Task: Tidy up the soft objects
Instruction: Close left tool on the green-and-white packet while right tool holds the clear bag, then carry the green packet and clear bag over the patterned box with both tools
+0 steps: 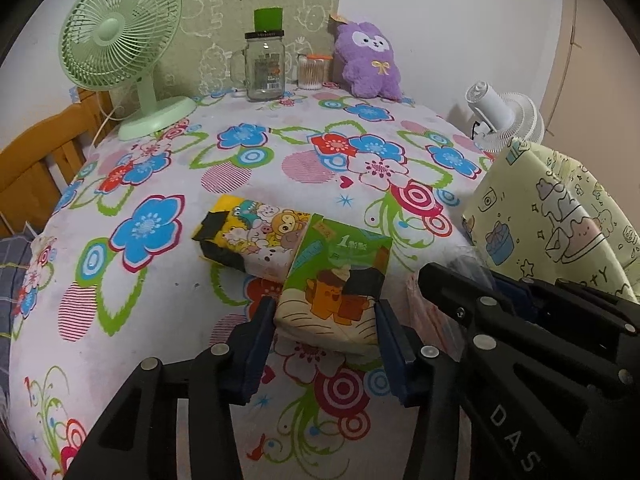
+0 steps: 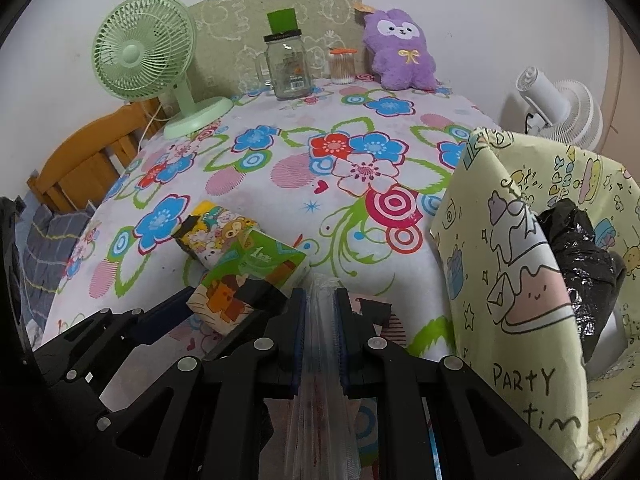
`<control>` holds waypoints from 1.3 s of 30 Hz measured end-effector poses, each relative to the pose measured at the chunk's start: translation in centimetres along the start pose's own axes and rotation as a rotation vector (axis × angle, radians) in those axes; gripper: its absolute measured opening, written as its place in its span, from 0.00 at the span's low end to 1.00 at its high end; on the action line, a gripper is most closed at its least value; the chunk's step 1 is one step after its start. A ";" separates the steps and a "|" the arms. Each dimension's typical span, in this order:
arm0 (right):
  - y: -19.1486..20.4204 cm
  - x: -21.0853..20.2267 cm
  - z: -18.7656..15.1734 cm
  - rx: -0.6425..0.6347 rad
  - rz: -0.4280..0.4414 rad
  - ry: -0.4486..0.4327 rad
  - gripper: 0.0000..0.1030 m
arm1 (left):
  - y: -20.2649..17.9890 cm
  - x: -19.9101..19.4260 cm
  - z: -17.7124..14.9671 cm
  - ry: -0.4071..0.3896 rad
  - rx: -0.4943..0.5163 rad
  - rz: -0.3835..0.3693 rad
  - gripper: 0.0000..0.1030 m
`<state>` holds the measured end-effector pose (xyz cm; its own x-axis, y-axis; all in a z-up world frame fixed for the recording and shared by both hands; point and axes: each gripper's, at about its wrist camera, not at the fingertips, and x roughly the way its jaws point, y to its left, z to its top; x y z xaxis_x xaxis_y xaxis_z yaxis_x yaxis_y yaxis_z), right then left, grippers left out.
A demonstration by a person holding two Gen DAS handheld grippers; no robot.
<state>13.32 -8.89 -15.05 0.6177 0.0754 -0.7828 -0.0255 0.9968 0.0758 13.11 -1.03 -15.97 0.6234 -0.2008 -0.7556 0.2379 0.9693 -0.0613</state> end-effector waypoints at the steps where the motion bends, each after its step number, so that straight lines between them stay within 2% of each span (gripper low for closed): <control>1: 0.1 -0.3 0.0 -0.003 0.002 -0.005 0.16 | 0.0 -0.2 0.0 -0.003 -0.001 0.002 0.49; 22: 1.1 -6.0 0.3 -0.031 0.027 -0.108 0.16 | -0.7 -6.3 0.3 -0.106 -0.025 0.059 0.49; 39: 1.3 -10.2 1.2 -0.047 0.040 -0.179 0.16 | -2.3 -10.9 1.1 -0.184 -0.008 0.070 0.49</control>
<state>7.96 -8.43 -6.26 0.7450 0.1133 -0.6573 -0.0869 0.9936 0.0727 6.61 -1.25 -6.88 0.7637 -0.1550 -0.6267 0.1837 0.9828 -0.0192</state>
